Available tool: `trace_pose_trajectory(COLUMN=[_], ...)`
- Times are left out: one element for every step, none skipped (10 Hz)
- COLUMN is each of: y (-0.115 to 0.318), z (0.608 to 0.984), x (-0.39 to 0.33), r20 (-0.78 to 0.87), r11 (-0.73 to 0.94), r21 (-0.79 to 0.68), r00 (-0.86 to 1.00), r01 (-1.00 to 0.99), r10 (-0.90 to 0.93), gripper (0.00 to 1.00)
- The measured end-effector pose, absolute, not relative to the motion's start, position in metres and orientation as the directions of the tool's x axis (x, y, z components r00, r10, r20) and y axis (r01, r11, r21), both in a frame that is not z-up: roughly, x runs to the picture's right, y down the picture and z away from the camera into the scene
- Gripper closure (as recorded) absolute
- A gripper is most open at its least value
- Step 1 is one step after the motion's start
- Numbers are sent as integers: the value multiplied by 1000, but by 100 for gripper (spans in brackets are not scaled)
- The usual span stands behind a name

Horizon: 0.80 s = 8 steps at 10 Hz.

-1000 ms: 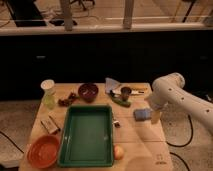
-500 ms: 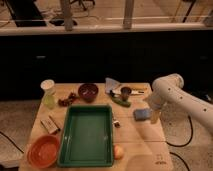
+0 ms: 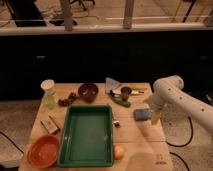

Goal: Place sponge in tray

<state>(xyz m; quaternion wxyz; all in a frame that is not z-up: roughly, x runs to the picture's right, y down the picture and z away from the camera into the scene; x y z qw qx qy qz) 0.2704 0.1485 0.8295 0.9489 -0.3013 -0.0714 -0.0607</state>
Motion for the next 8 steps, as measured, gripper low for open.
trace_pose_trajectory(y=[150,152,155,160,162,163,165,165], z=[831,834,837,842,845,847,848,850], x=[271,271,272,272,272,274,275,275], r20=[175,185,194,206,214,221,228,236], r11=[810,807,803,797,794,790,785,782], r21=[-564,-565,-567,-571,-572,-574,-577,-577], r00=[982,980,977,974,972,970,967,965], r01=[161,170,181,198,207,216,227,236], r10=[-73,-77,-84,-94,-99,-105,-111,-117], gripper=[20,20,20,20,20,20,20,20])
